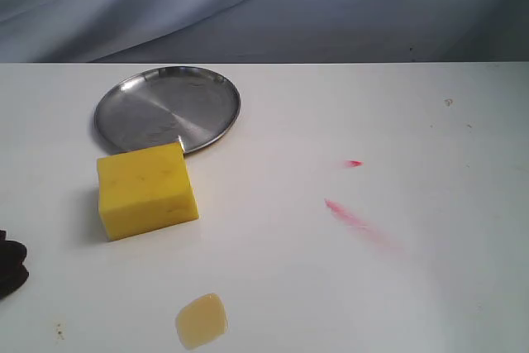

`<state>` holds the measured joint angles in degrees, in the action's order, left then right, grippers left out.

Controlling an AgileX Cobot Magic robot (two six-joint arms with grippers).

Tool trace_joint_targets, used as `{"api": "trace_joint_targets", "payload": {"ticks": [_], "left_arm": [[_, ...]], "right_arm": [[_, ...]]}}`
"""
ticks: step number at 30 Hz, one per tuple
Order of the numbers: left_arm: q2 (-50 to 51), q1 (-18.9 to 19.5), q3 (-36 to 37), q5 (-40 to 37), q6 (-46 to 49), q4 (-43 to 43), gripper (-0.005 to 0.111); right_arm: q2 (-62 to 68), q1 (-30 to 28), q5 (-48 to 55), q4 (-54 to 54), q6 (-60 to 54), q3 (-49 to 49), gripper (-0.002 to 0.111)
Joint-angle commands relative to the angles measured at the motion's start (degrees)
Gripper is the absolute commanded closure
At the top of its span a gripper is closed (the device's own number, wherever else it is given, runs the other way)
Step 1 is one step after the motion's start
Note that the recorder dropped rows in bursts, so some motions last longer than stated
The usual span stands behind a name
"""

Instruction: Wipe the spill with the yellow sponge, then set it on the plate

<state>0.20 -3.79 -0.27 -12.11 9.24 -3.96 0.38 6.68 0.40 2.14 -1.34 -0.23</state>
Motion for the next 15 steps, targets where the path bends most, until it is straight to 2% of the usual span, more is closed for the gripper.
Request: {"api": "trace_joint_targets", "payload": {"ticks": [1,7,12,15], "left_arm": [[-0.2,-0.2,0.3,0.3,-0.1,0.0,0.107],[-0.2,-0.2,0.3,0.3,-0.1,0.0,0.107],[-0.2,-0.2,0.3,0.3,-0.1,0.0,0.107],[-0.2,-0.2,0.3,0.3,-0.1,0.0,0.107]], "right_arm": [[-0.4,0.1,-0.1,0.1,-0.1,0.2,0.108],[-0.4,0.1,-1.3,0.1,-0.1,0.2,0.108],[-0.4,0.1,-13.1,1.2,0.4,0.2,0.108],[-0.4,0.1,-21.5,6.5,7.6,0.2,0.108]]}}
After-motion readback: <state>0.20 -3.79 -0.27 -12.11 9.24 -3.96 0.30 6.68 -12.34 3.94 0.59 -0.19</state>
